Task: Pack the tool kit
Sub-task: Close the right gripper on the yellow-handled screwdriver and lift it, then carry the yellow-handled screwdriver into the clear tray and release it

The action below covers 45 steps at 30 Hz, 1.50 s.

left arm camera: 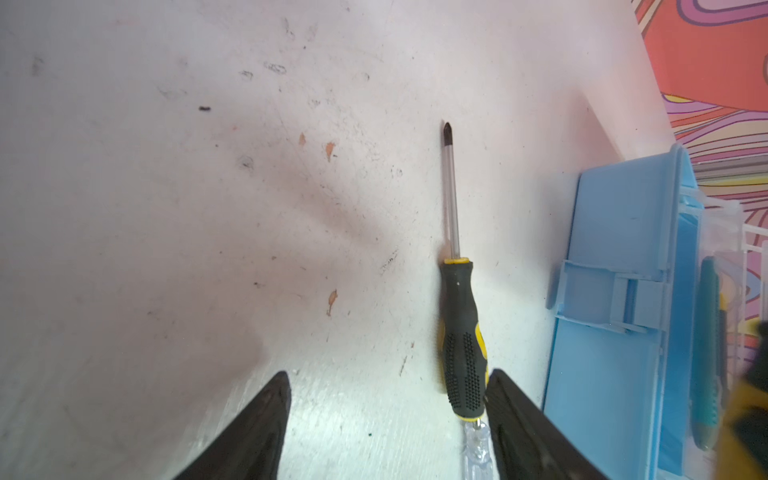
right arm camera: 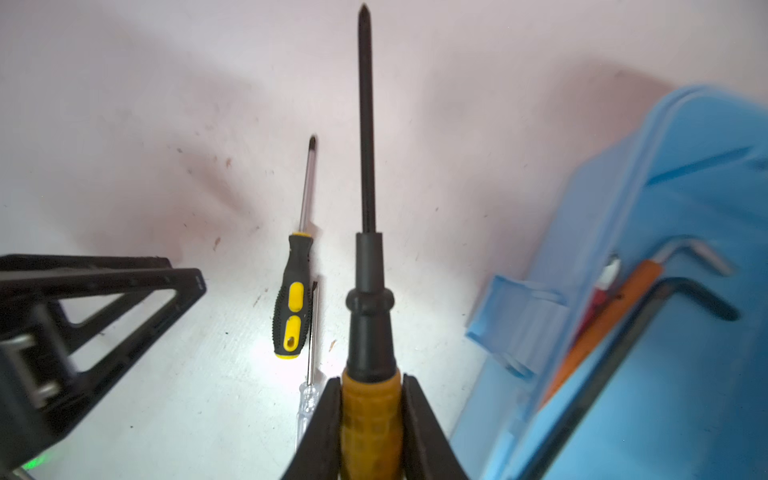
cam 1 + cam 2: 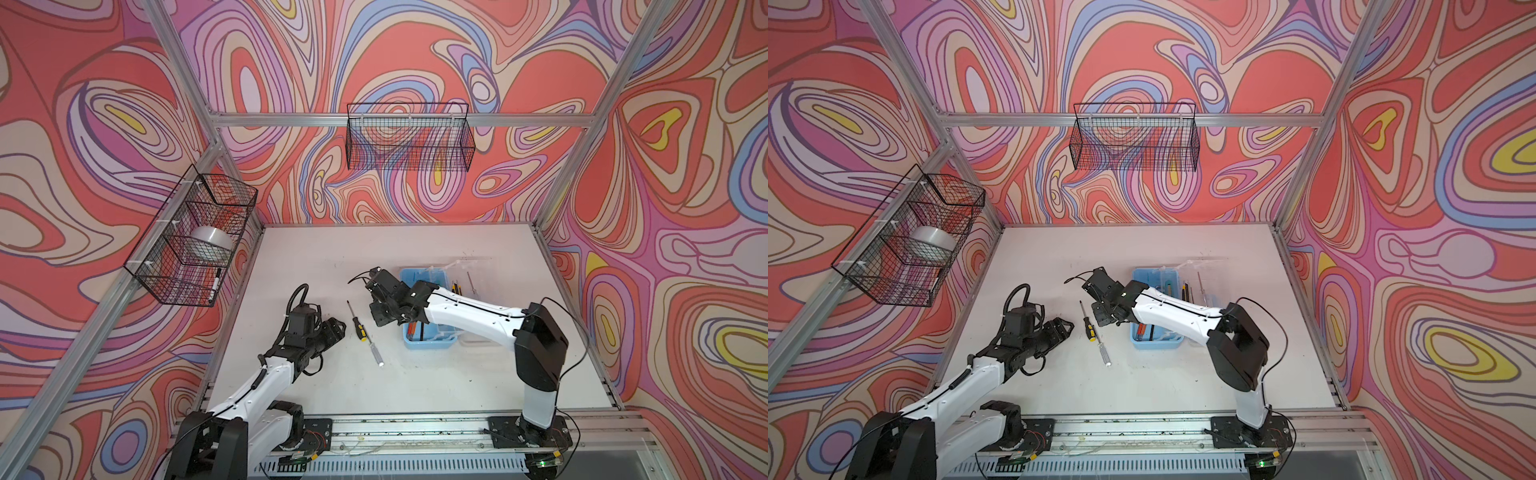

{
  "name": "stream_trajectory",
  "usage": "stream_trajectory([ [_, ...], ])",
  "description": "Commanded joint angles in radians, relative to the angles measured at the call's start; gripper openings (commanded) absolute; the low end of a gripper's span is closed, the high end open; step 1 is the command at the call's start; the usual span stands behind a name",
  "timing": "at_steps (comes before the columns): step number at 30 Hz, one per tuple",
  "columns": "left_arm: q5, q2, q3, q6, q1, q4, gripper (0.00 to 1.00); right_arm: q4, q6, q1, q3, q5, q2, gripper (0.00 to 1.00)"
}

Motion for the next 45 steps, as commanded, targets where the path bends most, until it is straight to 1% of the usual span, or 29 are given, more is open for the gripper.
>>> stream_trajectory([
  [1,-0.003,-0.008,-0.003,0.013,0.007,0.000,0.74,-0.086,-0.018,-0.052,-0.049,0.135,-0.106,0.00],
  [8,0.012,0.009,-0.003,0.012,0.007,0.021,0.74,-0.181,-0.029,-0.255,-0.215,0.235,-0.340,0.00],
  [12,0.016,0.028,-0.001,0.010,0.007,0.039,0.74,-0.223,-0.043,-0.335,-0.272,0.303,-0.423,0.00],
  [16,0.023,0.054,0.004,0.010,0.007,0.055,0.74,-0.214,-0.054,-0.402,-0.326,0.277,-0.468,0.00],
  [19,0.031,0.069,0.011,0.010,0.007,0.060,0.74,-0.214,-0.054,-0.410,-0.347,0.289,-0.463,0.00],
  [26,0.036,0.068,0.016,0.012,0.007,0.058,0.74,-0.163,-0.049,-0.425,-0.405,0.248,-0.435,0.00],
  [33,0.042,0.068,0.024,0.024,0.004,0.055,0.74,-0.134,-0.045,-0.425,-0.417,0.197,-0.422,0.00],
  [37,0.048,0.063,0.036,0.025,0.005,0.053,0.74,-0.136,-0.045,-0.425,-0.414,0.188,-0.404,0.00],
  [38,0.052,0.062,0.037,0.025,0.004,0.054,0.74,-0.136,-0.045,-0.425,-0.414,0.189,-0.403,0.05],
  [45,0.054,0.044,0.053,0.033,0.003,0.037,0.74,-0.157,-0.048,-0.425,-0.395,0.194,-0.416,0.24],
])
